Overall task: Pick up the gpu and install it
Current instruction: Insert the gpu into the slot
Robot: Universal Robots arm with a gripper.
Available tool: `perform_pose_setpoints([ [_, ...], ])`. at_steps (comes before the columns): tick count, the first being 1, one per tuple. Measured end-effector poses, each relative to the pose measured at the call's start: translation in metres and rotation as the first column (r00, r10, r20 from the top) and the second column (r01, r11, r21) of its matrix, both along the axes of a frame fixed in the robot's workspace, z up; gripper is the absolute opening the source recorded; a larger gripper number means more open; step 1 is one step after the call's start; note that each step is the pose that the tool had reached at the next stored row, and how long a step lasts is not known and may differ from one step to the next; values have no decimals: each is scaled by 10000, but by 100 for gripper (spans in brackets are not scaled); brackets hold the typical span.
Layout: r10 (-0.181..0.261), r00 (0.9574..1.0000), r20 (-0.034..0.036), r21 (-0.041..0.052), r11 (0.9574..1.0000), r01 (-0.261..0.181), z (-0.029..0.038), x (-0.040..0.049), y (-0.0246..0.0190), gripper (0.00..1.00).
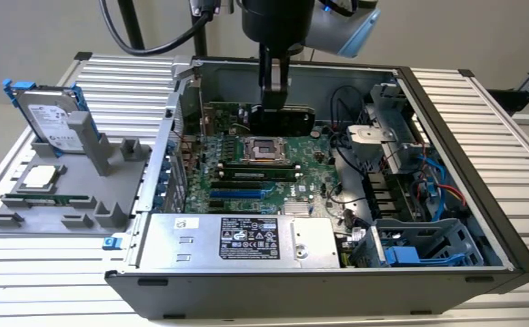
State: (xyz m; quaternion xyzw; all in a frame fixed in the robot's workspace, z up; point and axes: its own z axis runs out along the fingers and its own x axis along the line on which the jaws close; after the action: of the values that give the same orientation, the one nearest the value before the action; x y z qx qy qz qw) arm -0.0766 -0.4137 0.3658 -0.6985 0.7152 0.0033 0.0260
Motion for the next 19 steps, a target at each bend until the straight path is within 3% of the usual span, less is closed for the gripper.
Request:
perform_pose_setpoints([
  [19, 0, 10000, 0, 0, 10000, 0, -67, 0, 0, 0],
])
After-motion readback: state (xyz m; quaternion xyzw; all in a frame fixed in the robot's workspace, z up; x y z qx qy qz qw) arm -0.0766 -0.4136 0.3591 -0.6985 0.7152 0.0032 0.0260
